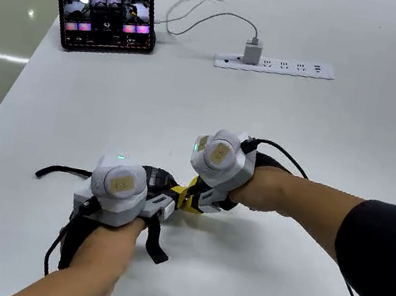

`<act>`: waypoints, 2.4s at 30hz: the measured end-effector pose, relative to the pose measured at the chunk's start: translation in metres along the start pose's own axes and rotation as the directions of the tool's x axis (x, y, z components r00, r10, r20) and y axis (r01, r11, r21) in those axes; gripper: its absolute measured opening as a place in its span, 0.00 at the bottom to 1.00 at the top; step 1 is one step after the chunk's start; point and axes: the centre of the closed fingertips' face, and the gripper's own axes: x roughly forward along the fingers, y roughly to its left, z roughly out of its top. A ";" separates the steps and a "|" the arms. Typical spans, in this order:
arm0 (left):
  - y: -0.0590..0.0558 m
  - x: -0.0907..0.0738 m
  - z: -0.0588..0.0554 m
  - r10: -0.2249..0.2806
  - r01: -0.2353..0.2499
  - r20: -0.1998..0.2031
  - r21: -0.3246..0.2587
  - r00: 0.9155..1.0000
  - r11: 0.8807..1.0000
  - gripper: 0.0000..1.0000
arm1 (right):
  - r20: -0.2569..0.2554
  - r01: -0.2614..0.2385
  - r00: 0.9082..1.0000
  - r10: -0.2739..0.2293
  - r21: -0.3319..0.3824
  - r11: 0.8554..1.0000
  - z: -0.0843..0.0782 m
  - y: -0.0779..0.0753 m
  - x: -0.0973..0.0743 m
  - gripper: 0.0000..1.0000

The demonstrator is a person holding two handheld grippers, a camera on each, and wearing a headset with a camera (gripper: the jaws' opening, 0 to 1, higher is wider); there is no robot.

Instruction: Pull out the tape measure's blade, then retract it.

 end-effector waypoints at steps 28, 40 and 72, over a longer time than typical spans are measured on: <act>-0.001 -0.002 0.001 -0.055 0.055 -0.014 0.021 0.998 0.998 0.63 | 0.014 0.094 0.996 -0.094 -0.012 0.996 -0.003 -0.001 -0.001 0.15; 0.005 -0.005 0.016 -0.092 0.092 -0.006 0.021 0.996 0.996 0.73 | 0.052 0.095 0.994 -0.097 0.038 0.995 0.001 0.000 -0.015 0.21; 0.017 -0.036 0.017 -0.362 0.377 -0.108 0.212 0.926 0.901 0.99 | 0.130 0.209 0.961 -0.242 0.228 0.951 -0.049 -0.005 -0.103 0.43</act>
